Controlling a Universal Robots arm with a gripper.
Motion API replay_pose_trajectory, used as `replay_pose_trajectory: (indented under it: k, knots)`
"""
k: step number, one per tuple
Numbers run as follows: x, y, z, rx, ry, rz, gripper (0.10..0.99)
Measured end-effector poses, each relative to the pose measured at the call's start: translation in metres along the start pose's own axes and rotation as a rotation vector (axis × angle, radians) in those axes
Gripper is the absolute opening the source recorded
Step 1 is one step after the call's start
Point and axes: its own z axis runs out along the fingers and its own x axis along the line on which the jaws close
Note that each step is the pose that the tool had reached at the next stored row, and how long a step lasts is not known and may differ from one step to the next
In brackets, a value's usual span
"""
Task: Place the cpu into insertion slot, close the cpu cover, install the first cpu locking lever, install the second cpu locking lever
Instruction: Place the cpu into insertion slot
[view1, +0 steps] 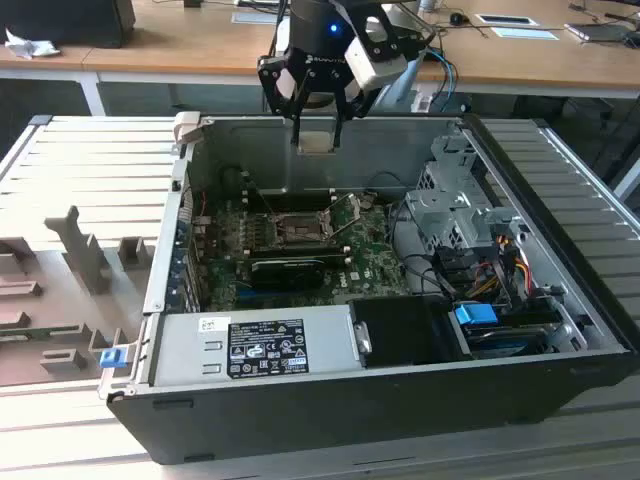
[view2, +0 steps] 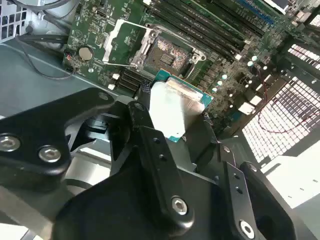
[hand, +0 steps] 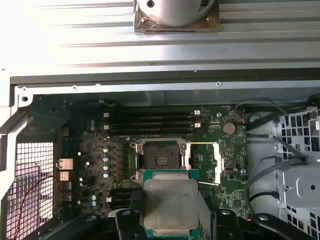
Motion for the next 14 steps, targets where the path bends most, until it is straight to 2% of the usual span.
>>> replay_pose_trajectory:
  k: [2, 4, 12, 14]
  knots:
    - [0.0000, 0.0000, 0.0000, 0.000, -0.0022, 0.024, 0.525]
    - [0.0000, 0.0000, 0.0002, -0.002, -0.0091, 0.102, 0.525]
    - [0.0000, -0.0001, 0.0007, -0.005, -0.0228, 0.254, 0.525]
    - [0.0000, -0.0001, 0.0012, -0.006, -0.0276, 0.308, 0.525]
